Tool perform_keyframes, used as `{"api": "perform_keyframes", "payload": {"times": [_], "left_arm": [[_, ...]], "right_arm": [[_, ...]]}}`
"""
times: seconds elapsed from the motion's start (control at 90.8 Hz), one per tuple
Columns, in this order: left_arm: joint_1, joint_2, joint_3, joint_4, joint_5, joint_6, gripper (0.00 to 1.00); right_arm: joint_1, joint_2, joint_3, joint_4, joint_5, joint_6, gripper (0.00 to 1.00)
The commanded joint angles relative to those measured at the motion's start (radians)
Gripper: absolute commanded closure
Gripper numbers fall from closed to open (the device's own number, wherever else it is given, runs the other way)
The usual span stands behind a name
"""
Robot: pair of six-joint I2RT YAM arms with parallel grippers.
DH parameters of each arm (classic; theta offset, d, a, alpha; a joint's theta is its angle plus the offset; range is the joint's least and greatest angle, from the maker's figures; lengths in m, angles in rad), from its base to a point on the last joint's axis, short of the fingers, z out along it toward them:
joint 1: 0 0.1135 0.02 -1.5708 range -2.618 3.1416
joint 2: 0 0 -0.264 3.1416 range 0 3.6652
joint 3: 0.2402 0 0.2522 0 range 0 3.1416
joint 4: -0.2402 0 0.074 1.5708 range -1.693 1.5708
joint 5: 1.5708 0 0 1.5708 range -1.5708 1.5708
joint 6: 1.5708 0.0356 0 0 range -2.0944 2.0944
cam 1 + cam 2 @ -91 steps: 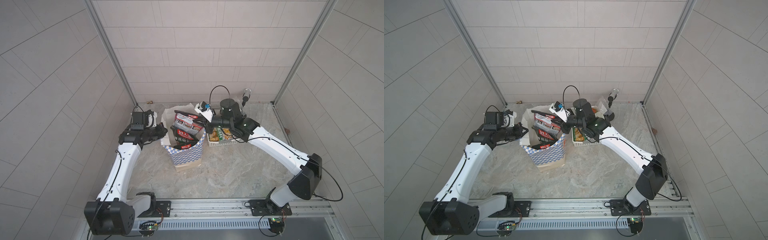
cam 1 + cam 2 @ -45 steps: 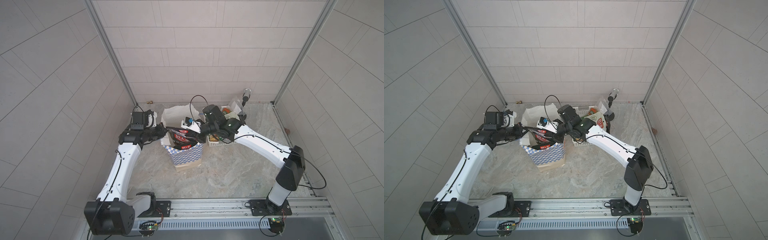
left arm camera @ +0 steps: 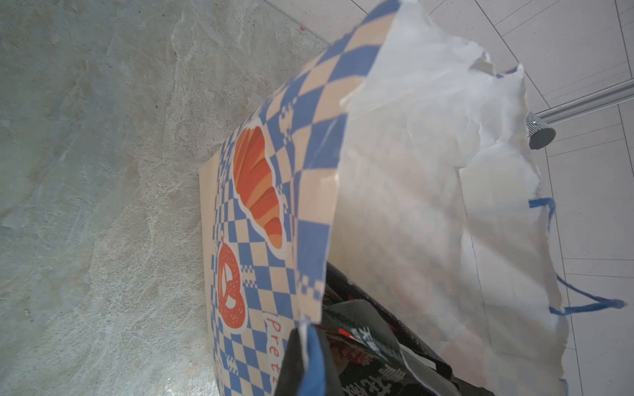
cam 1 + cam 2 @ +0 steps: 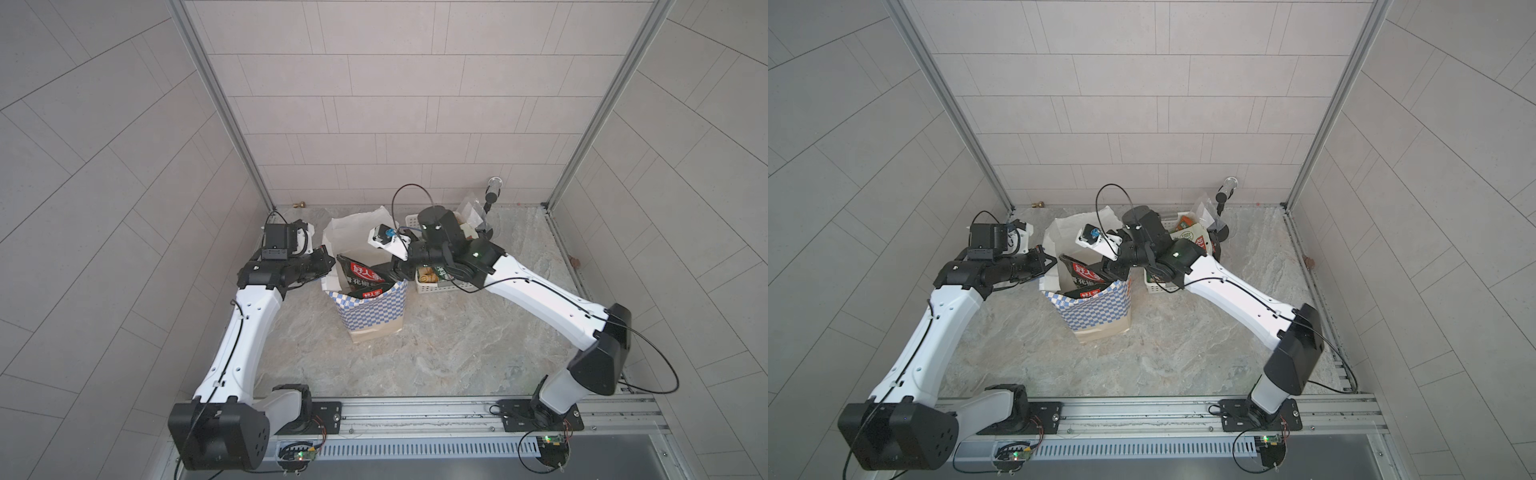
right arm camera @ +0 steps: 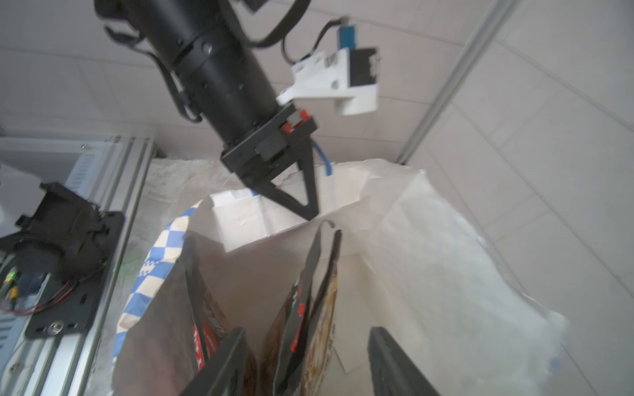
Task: Place the condiment packets inside the bag
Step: Place the condiment packet in the paper bag, then pick up the condiment packet from the storage box.
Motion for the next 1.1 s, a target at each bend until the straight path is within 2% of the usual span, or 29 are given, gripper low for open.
{"api": "perform_keyframes", "payload": {"times": [0.0, 0.121, 0.132, 0.187, 0.264, 0.341, 0.517, 0.605, 0.782, 0.859, 0.991, 1.09], "left_arm": [[-0.006, 0.004, 0.001, -0.015, 0.011, 0.014, 1.00], [-0.005, 0.004, 0.000, -0.015, 0.013, 0.015, 1.00], [-0.005, 0.003, 0.000, -0.014, 0.014, 0.014, 1.00], [-0.006, 0.003, 0.001, -0.016, 0.013, 0.015, 1.00], [-0.005, 0.003, -0.001, -0.016, 0.010, 0.014, 1.00], [-0.006, 0.005, 0.000, -0.016, 0.009, 0.015, 1.00], [-0.006, 0.012, 0.001, -0.017, 0.007, 0.016, 1.00], [-0.006, 0.013, 0.003, -0.020, 0.006, 0.017, 1.00], [-0.005, 0.008, -0.002, -0.023, -0.003, 0.021, 1.00], [-0.006, 0.012, -0.001, -0.024, -0.002, 0.022, 1.00], [-0.005, 0.019, 0.004, -0.024, 0.002, 0.022, 1.00], [-0.005, 0.019, 0.004, -0.024, 0.000, 0.023, 1.00]], "right_arm": [[-0.086, -0.171, -0.124, 0.177, 0.156, 0.279, 0.34], [-0.354, -0.287, -0.330, 0.185, 0.166, 0.589, 0.28], [-0.424, -0.292, -0.330, 0.181, 0.163, 0.618, 0.27], [-0.584, -0.303, -0.418, 0.157, 0.123, 0.743, 0.24], [-0.757, -0.286, -0.515, 0.153, -0.019, 0.838, 0.23], [-0.848, -0.260, -0.605, 0.186, -0.109, 0.879, 0.23], [-0.869, -0.181, -0.682, 0.292, -0.163, 0.889, 0.26], [-0.868, -0.136, -0.686, 0.310, -0.133, 0.900, 0.41], [-0.868, -0.092, -0.708, 0.309, 0.015, 0.915, 0.72], [-0.868, -0.075, -0.720, 0.332, 0.017, 0.919, 0.73], [-0.856, -0.018, -0.722, 0.415, -0.099, 0.925, 0.61], [-0.833, 0.017, -0.716, 0.457, -0.145, 0.944, 0.58]]}}
